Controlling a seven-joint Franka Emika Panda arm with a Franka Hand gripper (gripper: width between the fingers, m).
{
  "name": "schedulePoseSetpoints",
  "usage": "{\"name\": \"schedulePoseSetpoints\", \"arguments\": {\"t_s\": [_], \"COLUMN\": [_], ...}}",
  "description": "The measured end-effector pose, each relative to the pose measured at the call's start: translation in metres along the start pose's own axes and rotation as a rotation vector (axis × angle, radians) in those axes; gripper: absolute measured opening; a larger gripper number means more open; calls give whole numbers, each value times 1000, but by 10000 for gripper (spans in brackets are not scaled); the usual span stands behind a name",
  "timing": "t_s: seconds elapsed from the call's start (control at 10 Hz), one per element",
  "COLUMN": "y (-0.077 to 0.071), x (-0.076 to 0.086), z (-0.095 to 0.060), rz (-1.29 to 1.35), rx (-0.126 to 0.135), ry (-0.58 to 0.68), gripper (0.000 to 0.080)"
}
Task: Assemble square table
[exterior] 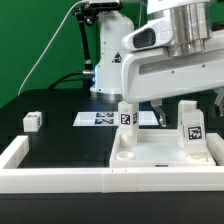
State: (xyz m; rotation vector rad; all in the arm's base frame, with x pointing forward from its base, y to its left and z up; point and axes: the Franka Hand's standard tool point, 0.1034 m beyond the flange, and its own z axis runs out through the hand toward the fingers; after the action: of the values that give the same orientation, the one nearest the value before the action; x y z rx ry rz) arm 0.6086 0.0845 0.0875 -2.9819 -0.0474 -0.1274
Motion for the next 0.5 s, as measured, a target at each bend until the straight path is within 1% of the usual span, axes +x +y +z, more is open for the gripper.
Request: {"name": "schedulePoseSetpoints", "arguments": {"t_s": [0.1, 0.2, 0.3, 0.4, 0.5], "y": [1, 1, 2, 2, 2], "x": [-1, -1, -1, -1, -1], "z": [3, 3, 3, 3, 3], "rz": [1, 1, 1, 1, 2], "rx": [-5, -5, -5, -5, -5], "ry": [11, 11, 10, 11, 11], "gripper": [551, 551, 407, 288, 288]}}
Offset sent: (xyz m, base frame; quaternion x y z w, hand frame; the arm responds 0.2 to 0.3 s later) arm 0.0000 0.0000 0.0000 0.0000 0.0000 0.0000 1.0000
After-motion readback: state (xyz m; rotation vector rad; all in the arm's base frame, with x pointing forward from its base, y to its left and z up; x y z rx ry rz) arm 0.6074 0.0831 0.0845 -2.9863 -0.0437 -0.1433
